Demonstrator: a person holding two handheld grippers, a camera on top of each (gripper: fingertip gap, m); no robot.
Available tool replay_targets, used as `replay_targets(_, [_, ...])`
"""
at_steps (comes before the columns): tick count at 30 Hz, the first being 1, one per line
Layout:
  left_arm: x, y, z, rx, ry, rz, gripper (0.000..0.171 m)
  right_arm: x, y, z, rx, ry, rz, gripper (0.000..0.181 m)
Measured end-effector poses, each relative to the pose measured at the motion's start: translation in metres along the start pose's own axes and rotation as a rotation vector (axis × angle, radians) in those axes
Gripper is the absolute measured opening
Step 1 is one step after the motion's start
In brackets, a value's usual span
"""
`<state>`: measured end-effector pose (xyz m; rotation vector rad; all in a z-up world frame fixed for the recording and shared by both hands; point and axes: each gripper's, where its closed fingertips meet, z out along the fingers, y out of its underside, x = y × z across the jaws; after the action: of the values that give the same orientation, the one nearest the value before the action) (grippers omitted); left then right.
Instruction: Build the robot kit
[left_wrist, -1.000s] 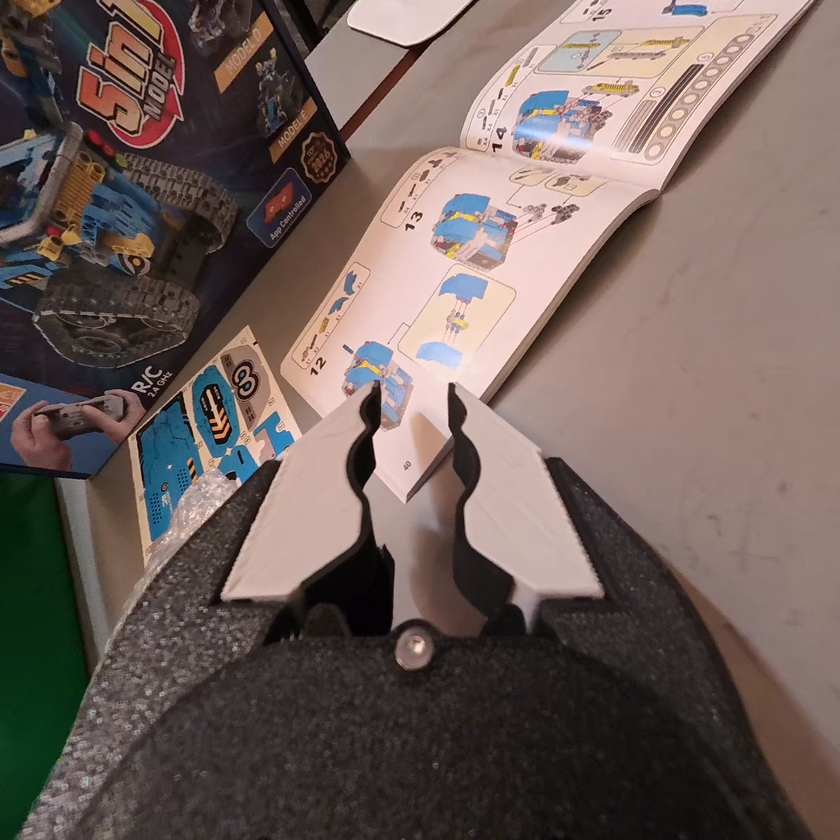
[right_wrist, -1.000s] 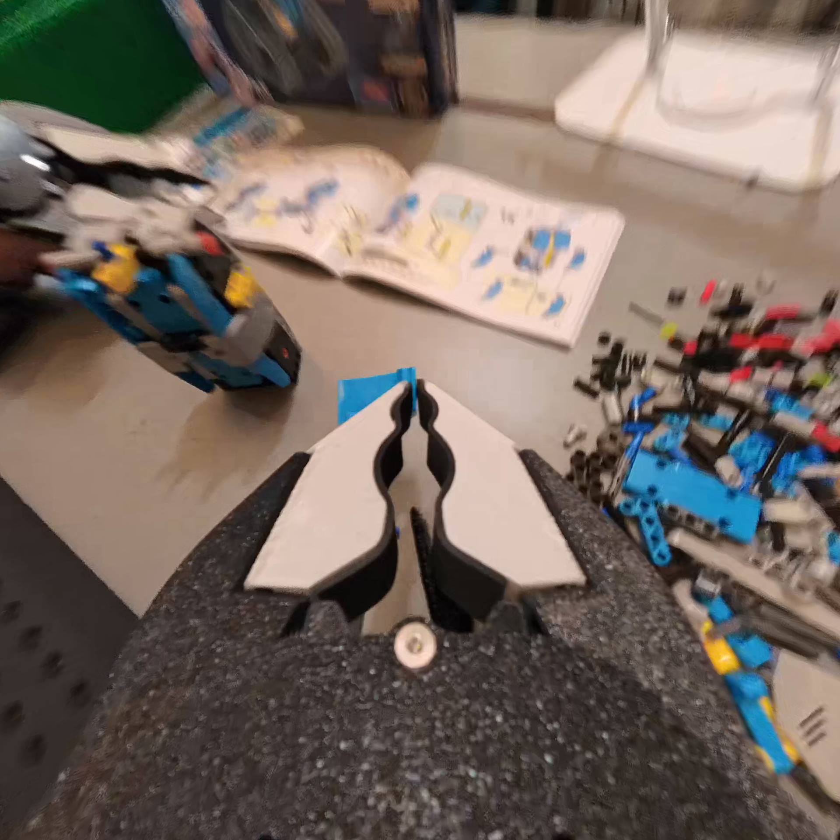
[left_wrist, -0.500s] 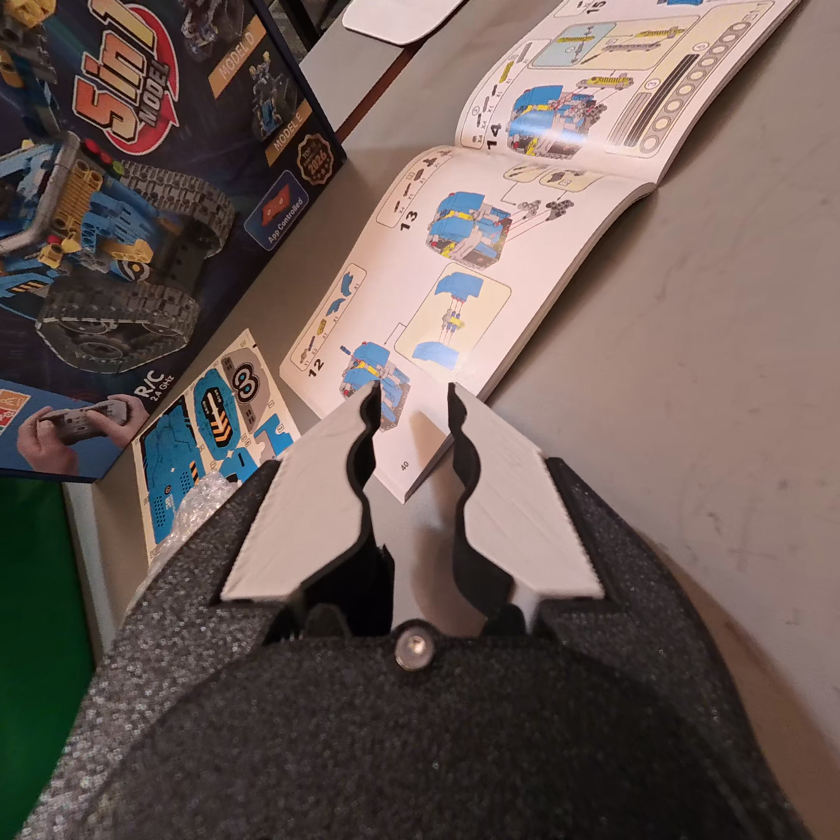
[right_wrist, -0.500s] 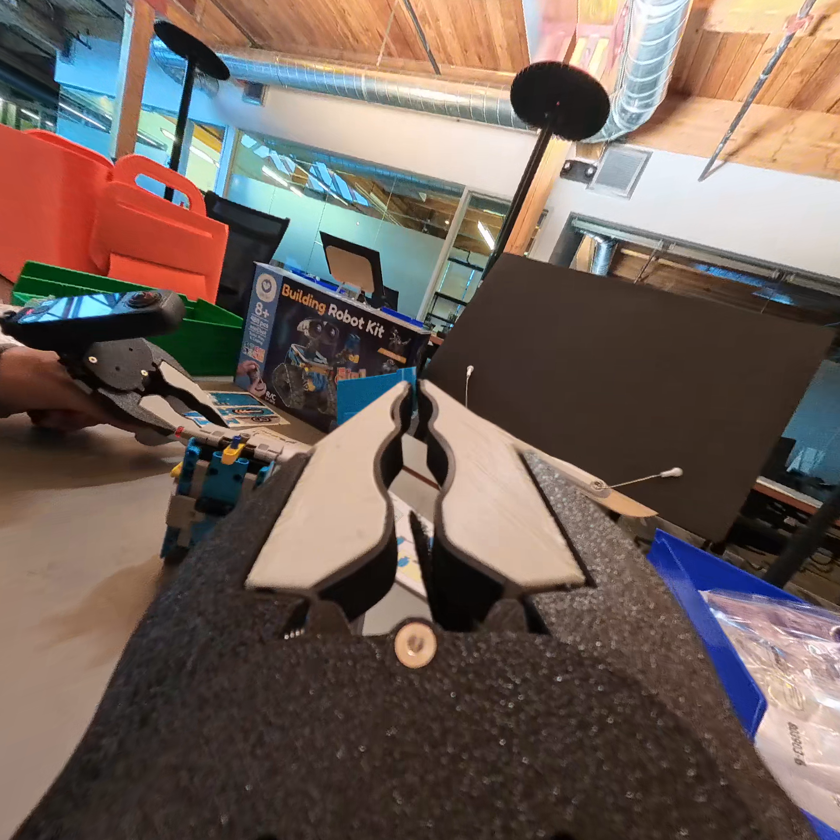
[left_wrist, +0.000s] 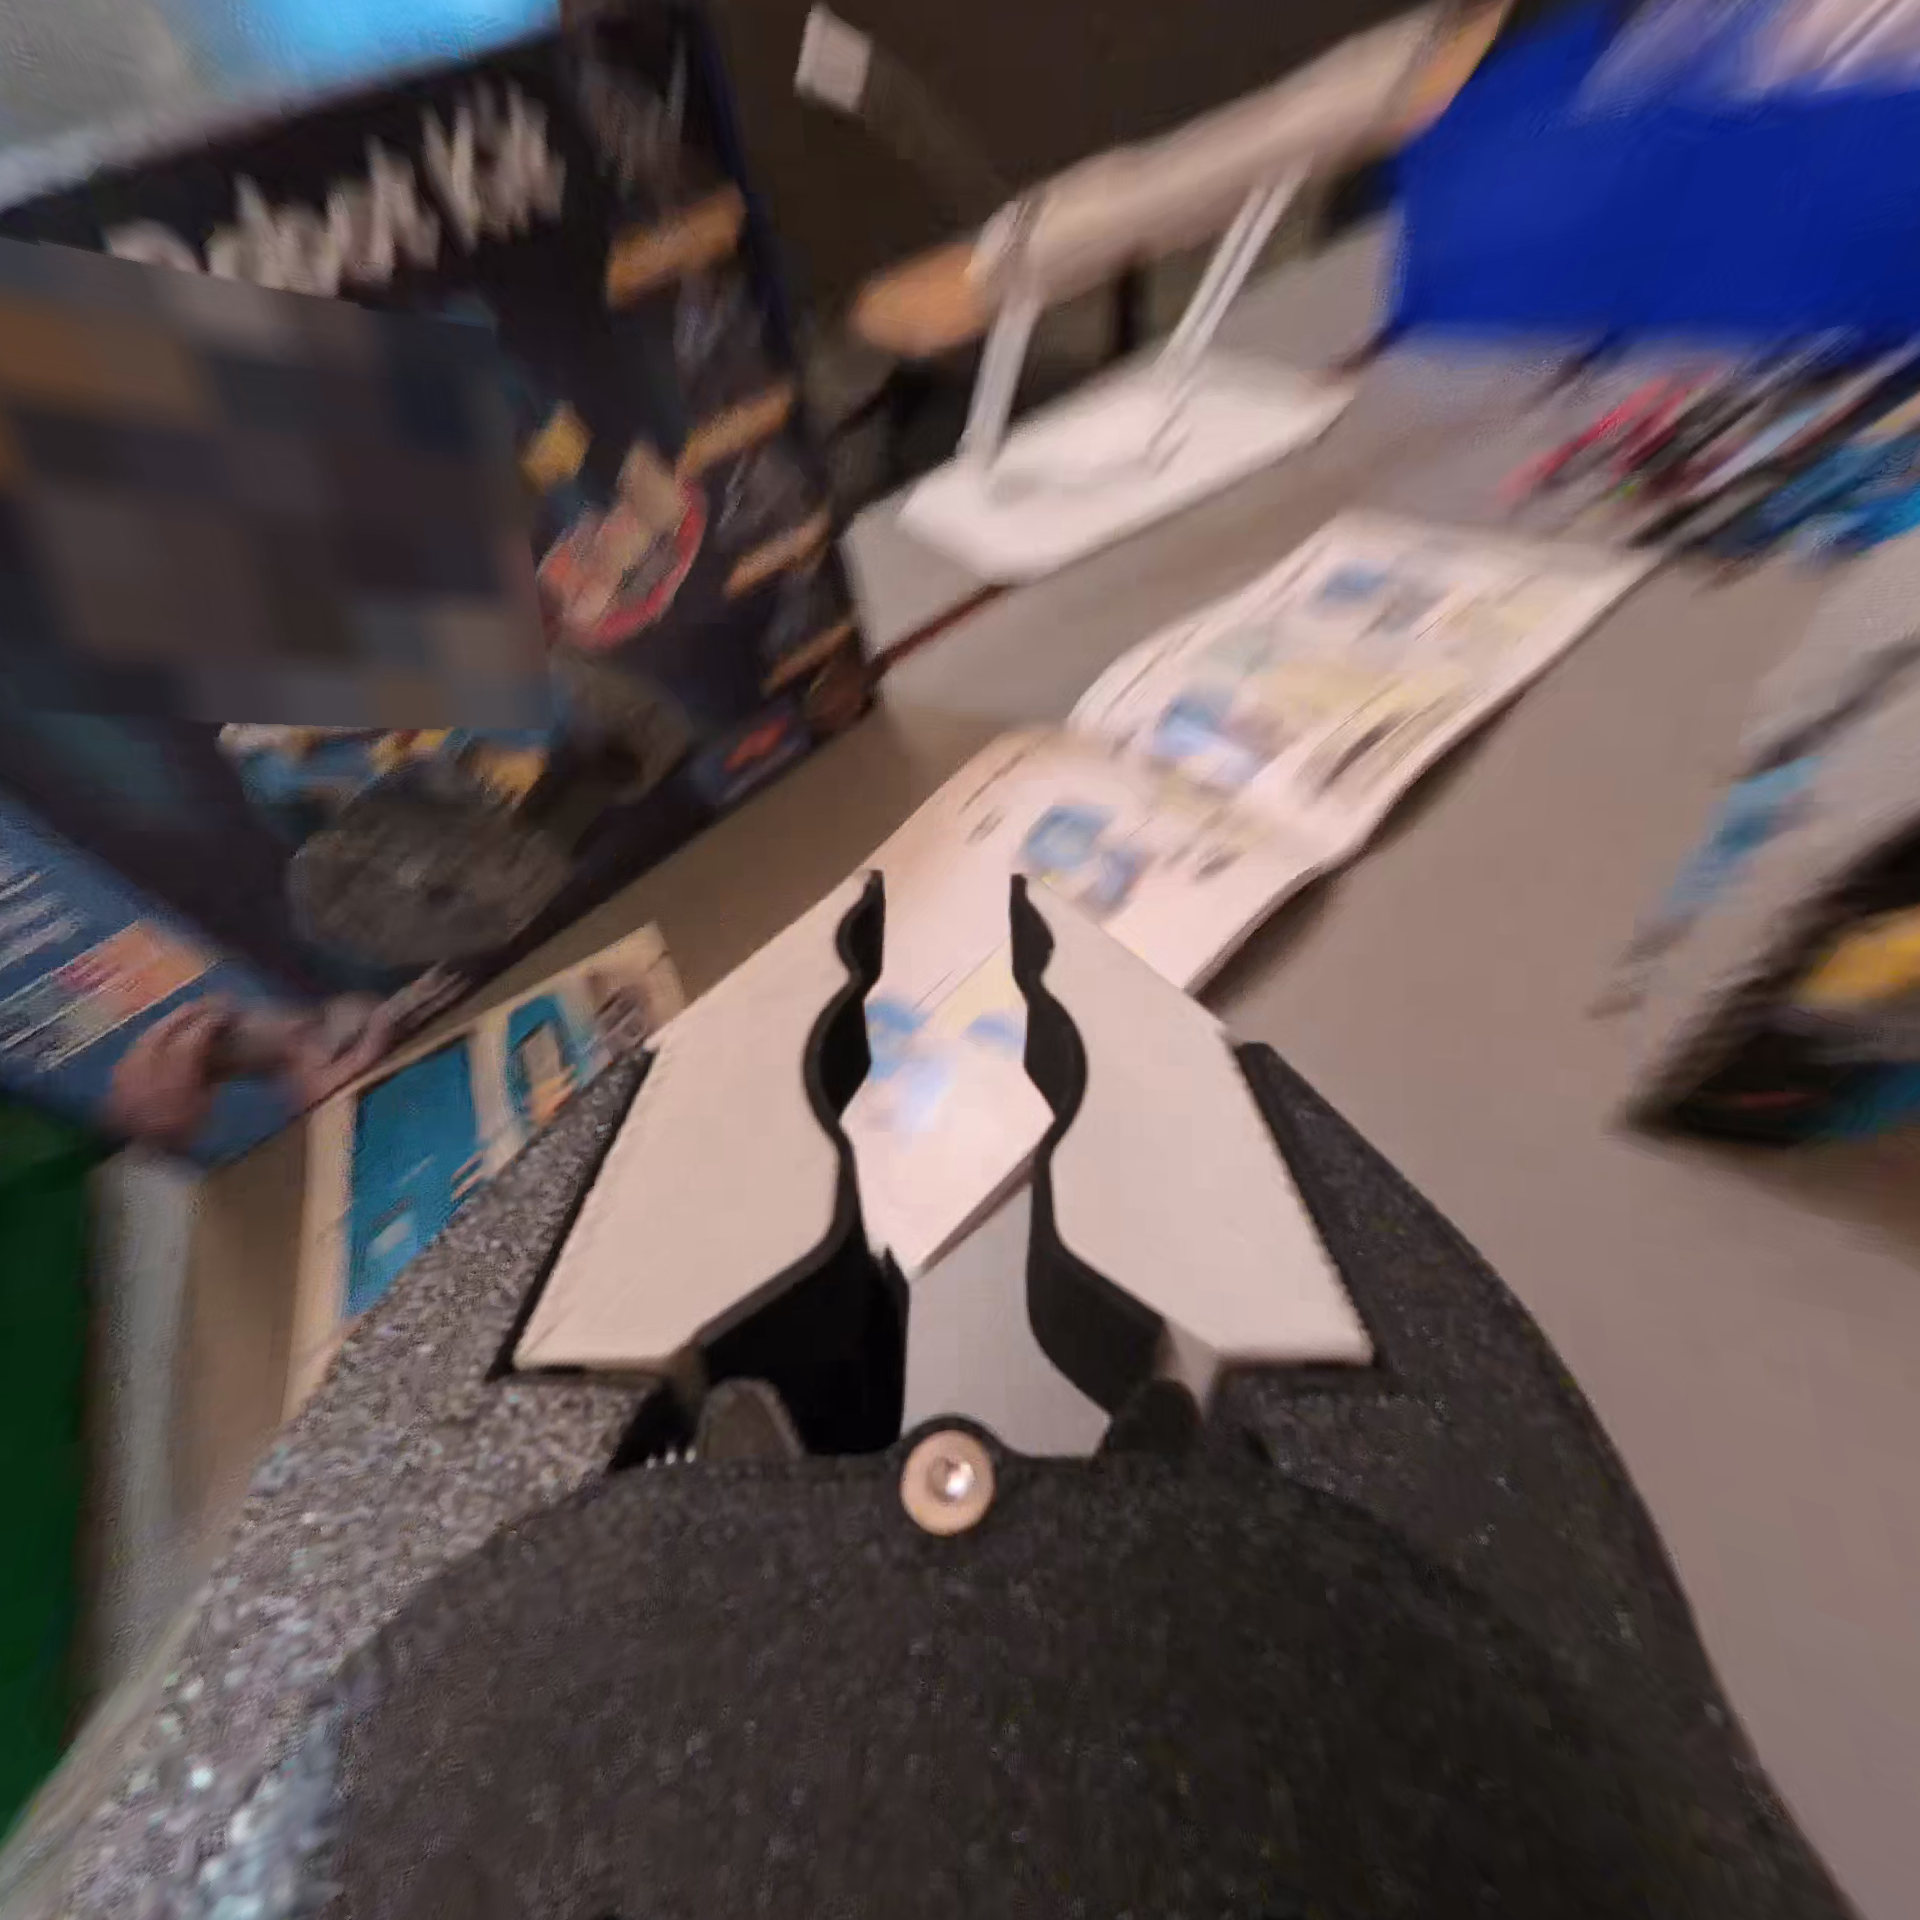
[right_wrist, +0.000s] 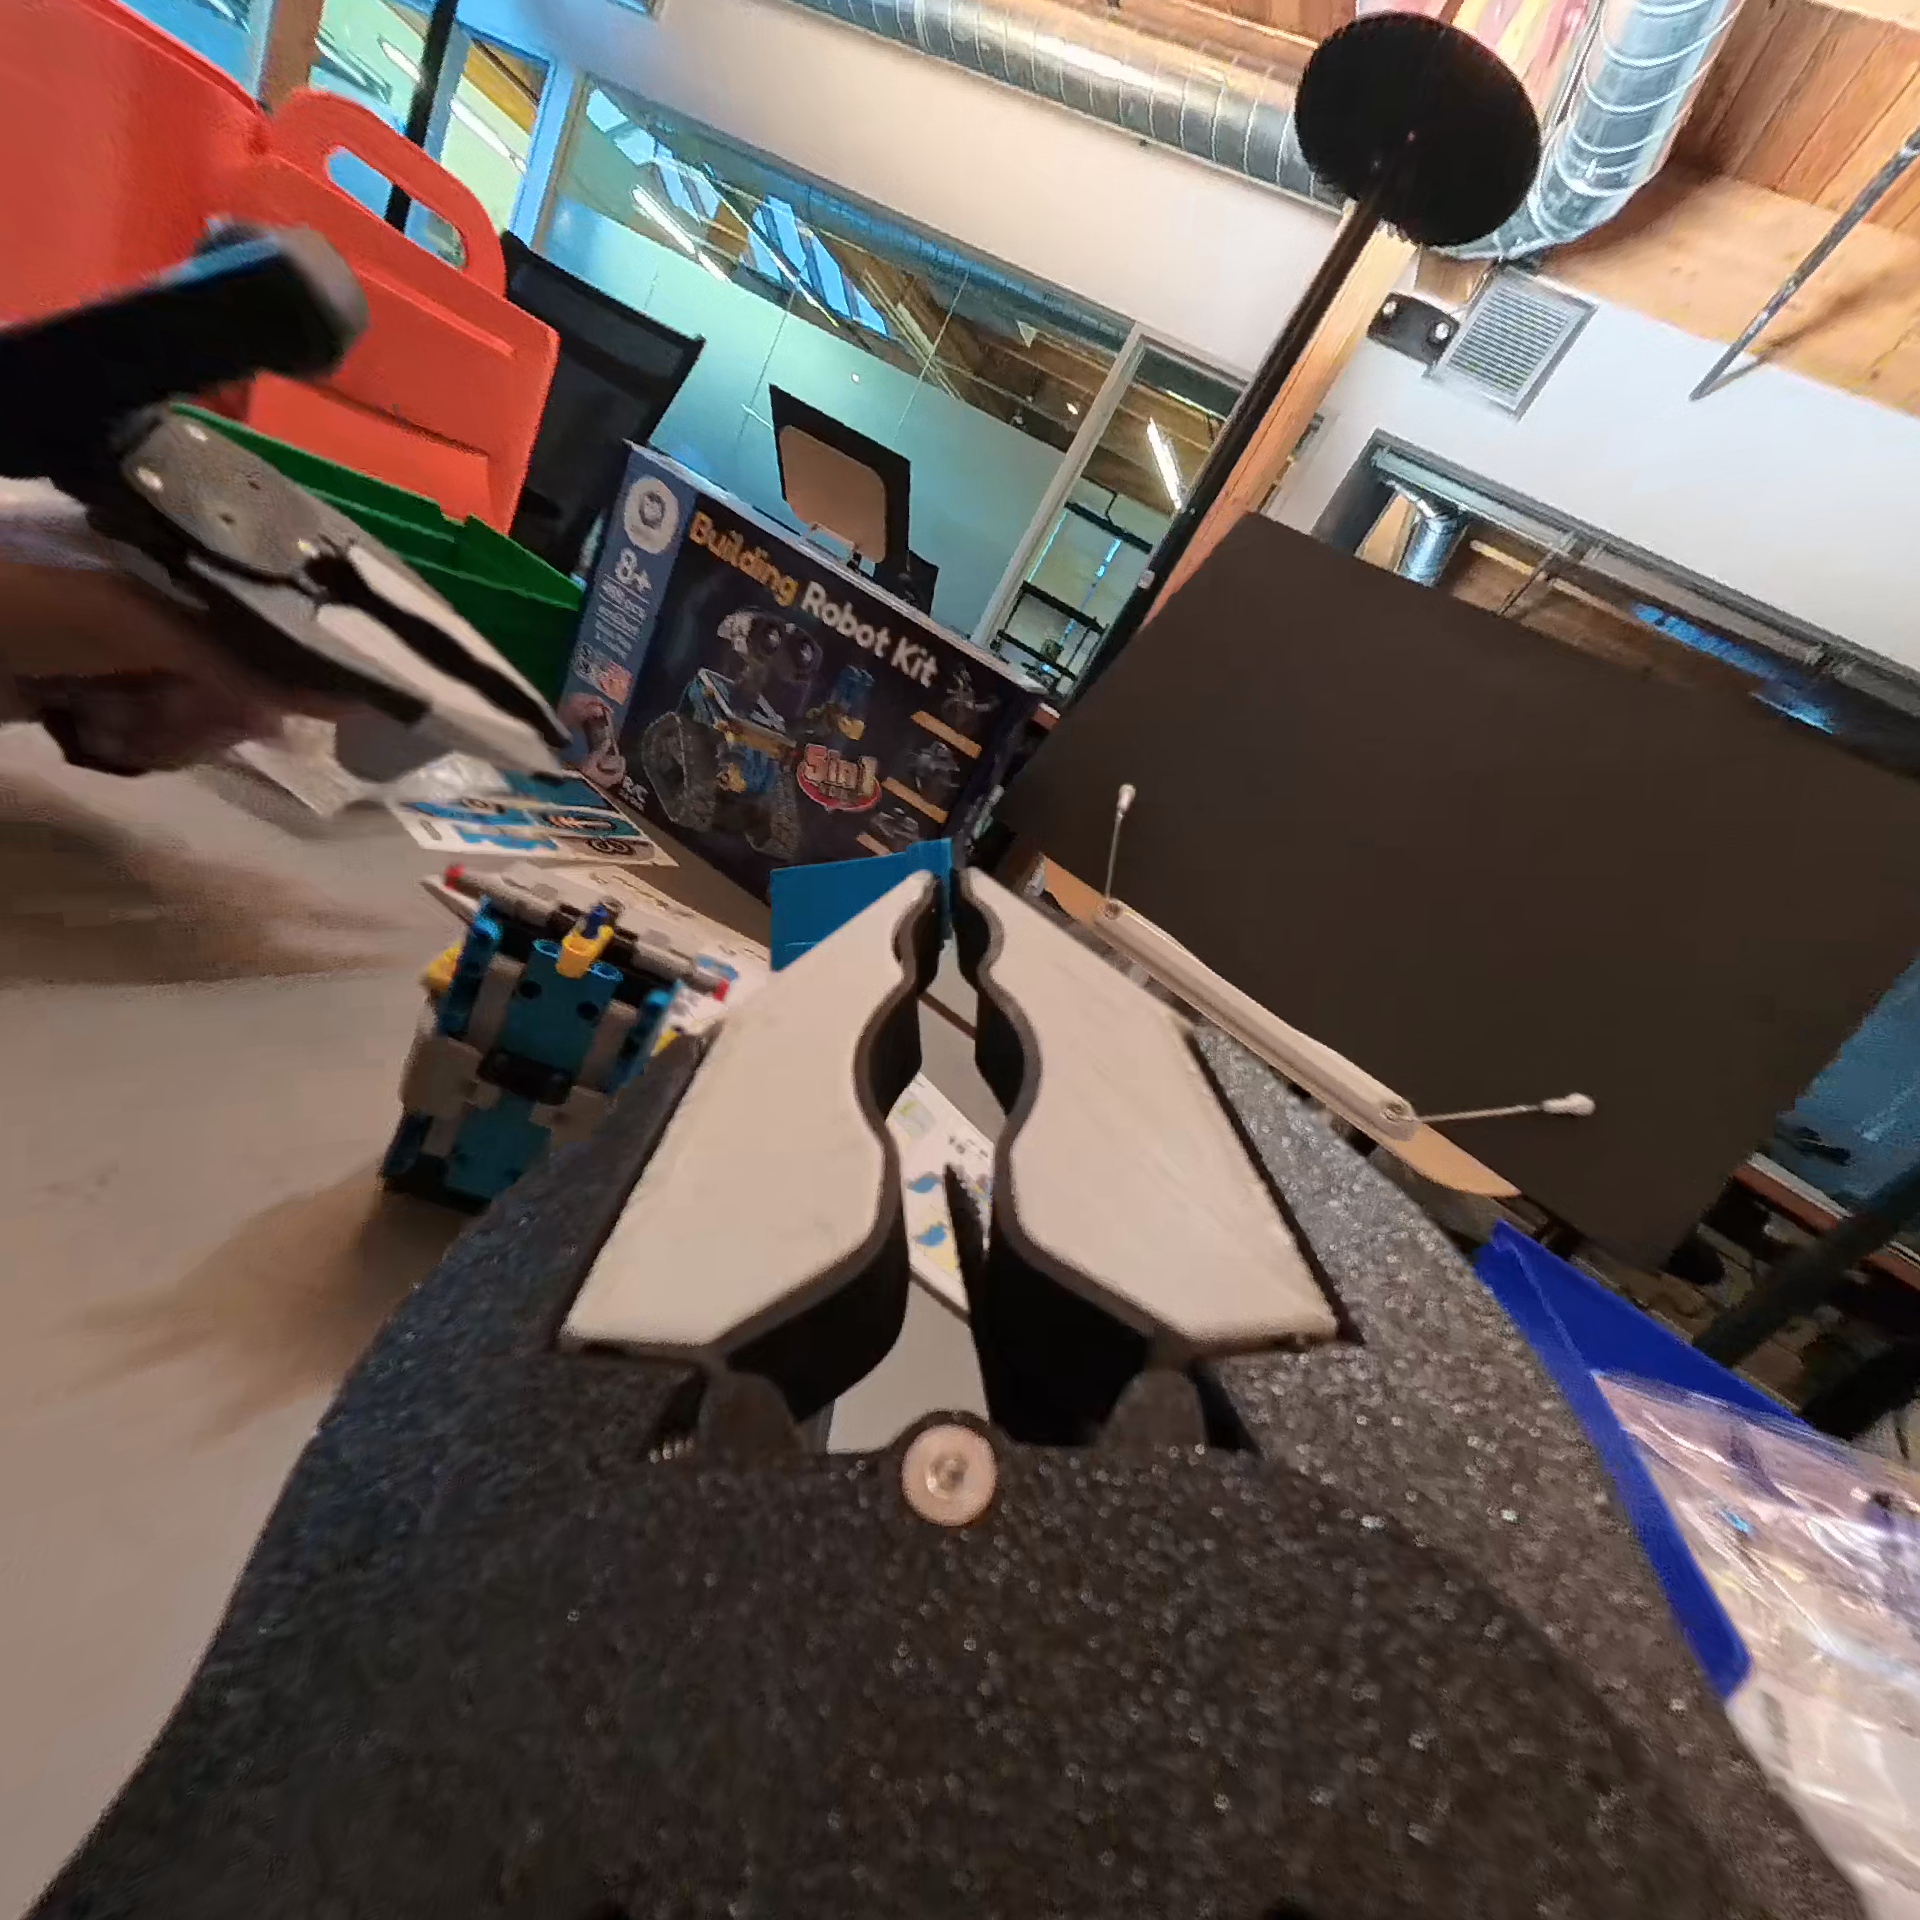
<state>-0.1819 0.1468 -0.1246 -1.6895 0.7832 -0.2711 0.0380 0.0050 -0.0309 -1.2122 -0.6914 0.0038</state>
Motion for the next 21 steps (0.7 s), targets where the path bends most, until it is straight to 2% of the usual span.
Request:
replay_targets(2, [0.049,-0.050,-0.034,0.241,0.311,-0.089,0.027,-0.011,-0.011,0.007,0.036,-0.015,0.039,0.001])
replay_targets(4, [0.091,-0.084,-0.078,0.435,0.554,-0.125,0.027,-0.024,-0.027,0.012,0.089,-0.021,0.085,0.001])
replay_targets(6, [0.116,-0.097,-0.100,0.489,0.670,-0.167,0.028,-0.042,-0.043,0.018,0.138,-0.051,0.128,0.001])
replay_targets(9, [0.134,-0.103,-0.111,0.506,0.743,-0.224,0.032,-0.077,-0.056,0.028,0.163,-0.107,0.156,0.001])
replay_targets(11, [0.139,-0.102,-0.113,0.508,0.760,-0.238,0.031,-0.093,-0.058,0.033,0.163,-0.106,0.113,0.001])
replay_targets(13, [0.139,-0.101,-0.114,0.513,0.767,-0.246,0.019,-0.102,-0.059,0.035,0.176,-0.091,0.054,0.001])
replay_targets(14, [0.140,-0.100,-0.114,0.507,0.780,-0.243,0.004,-0.106,-0.059,0.035,0.177,-0.094,0.032,0.001])
replay_targets(15, [0.141,-0.098,-0.113,0.501,0.784,-0.239,0.000,-0.109,-0.058,0.036,0.175,-0.099,0.028,0.001])
replay_targets(19, [0.138,-0.091,-0.104,0.460,0.748,-0.200,0.000,-0.107,-0.048,0.039,0.133,-0.119,0.079,0.001])
replay_targets(21, [0.133,-0.085,-0.098,0.434,0.715,-0.119,0.000,-0.100,-0.037,0.041,0.092,-0.103,0.141,0.003])
